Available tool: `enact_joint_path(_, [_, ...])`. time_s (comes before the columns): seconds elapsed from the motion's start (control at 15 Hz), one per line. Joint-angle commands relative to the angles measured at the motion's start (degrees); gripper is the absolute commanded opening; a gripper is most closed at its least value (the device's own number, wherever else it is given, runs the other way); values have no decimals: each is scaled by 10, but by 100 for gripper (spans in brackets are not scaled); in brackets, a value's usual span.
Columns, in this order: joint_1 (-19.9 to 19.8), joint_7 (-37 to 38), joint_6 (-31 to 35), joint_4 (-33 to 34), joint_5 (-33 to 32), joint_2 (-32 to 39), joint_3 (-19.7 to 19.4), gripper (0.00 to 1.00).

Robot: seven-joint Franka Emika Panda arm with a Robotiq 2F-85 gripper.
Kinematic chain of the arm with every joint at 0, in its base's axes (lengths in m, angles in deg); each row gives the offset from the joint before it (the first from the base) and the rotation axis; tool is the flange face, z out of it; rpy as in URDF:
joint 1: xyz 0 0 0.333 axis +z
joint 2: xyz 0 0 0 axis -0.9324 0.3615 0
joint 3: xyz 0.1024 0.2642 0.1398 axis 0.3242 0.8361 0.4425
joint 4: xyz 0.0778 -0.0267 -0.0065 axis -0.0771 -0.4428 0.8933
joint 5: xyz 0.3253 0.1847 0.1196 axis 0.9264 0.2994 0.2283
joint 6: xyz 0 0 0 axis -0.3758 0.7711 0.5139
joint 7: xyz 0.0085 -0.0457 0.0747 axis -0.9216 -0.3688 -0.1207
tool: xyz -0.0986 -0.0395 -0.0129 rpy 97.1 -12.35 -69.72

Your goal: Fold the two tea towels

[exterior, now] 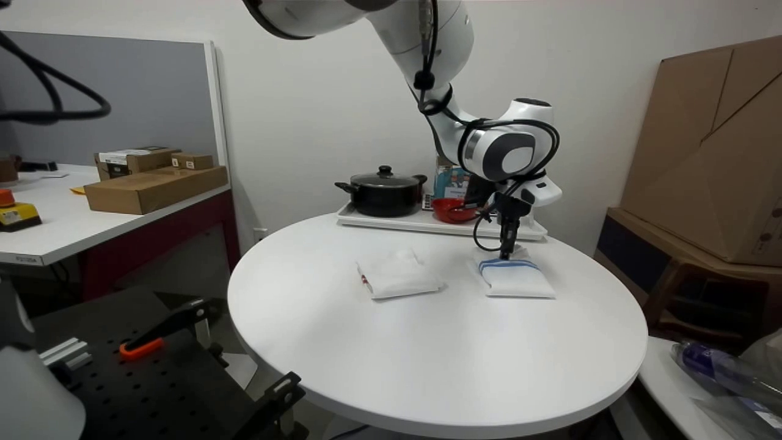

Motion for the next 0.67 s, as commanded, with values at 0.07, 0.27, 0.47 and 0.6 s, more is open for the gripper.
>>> enact_joint_path(0.07, [-12,-70,-12,-76,-13,-63,10,100])
enact_joint_path(0.27, [-11,-119,5,-151,-21,-120,-5,100])
enact_joint_path(0.47, [-17,-185,-1,-233,-26,-185,-13,100])
enact_joint_path(0.6, [-21,-237,-14,-286,-36,-226,-20,100])
